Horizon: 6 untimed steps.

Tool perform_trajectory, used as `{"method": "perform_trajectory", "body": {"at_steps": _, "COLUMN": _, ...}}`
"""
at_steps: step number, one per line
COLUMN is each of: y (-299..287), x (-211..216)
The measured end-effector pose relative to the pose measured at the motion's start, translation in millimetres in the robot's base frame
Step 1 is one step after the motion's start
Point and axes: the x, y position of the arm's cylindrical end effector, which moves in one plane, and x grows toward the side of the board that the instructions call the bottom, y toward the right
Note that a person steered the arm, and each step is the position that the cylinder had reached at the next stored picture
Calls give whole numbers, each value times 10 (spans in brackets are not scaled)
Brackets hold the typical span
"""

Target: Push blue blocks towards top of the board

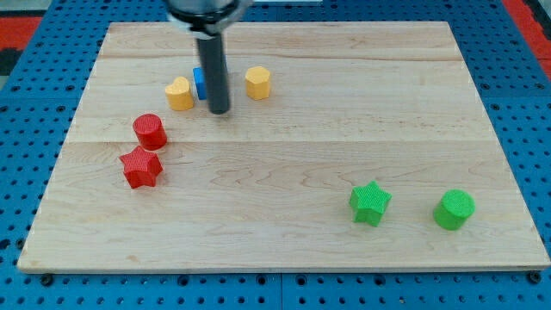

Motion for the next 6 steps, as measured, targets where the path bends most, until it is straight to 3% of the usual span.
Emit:
{"method": "perform_trajectory", "body": {"at_steps": 3, "y": -79, "x": -836}}
{"method": "perform_trajectory", "body": {"at_steps": 4, "y": -434, "x": -956}}
{"method": "perform_trajectory", "body": {"at_steps": 5, "y": -428, "x": -1246}}
{"method": "perform_trajectory", "body": {"at_steps": 6, "y": 347, "x": -1340}}
